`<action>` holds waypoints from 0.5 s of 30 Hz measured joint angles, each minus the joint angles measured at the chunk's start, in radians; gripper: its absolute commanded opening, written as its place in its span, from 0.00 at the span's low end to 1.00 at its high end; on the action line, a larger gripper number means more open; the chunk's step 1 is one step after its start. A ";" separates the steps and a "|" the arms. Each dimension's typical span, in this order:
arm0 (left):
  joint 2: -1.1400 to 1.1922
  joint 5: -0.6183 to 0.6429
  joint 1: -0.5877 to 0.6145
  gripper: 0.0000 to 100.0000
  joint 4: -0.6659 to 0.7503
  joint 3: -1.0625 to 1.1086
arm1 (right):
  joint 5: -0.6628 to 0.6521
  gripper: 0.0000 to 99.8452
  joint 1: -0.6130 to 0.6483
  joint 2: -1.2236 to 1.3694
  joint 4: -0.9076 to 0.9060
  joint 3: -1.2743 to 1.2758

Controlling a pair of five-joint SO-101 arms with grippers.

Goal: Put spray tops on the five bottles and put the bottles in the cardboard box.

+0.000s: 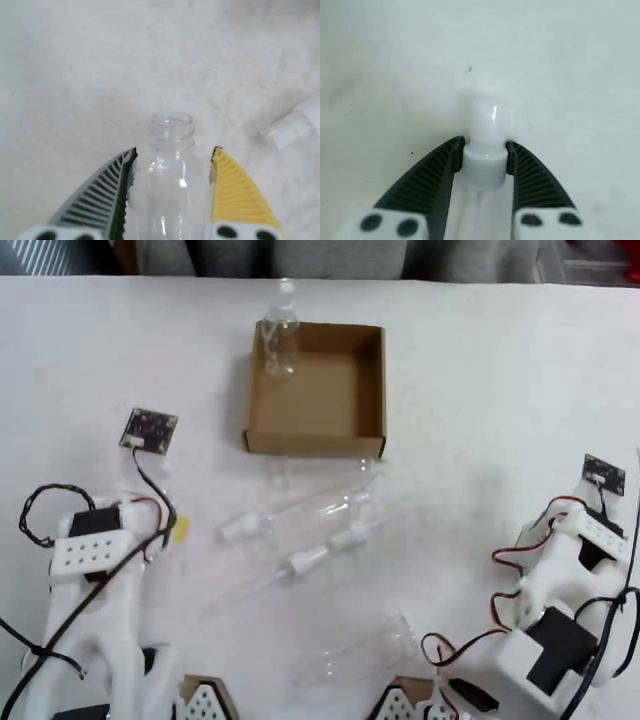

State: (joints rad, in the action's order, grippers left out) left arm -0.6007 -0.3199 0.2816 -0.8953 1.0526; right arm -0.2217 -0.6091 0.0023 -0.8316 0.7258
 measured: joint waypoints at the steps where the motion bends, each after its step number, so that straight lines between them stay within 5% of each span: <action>1: 0.000 0.000 0.000 0.13 0.000 0.000 | 0.000 0.02 -0.002 0.003 0.000 -0.005; 15: 0.000 0.008 -0.005 0.13 0.048 0.000 | -0.002 0.02 0.052 -0.272 -0.269 -0.147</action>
State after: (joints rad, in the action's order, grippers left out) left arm -0.6007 -0.3122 0.2770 -0.8477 1.0526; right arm -0.2232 -0.5570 -0.2693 -1.1001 0.5785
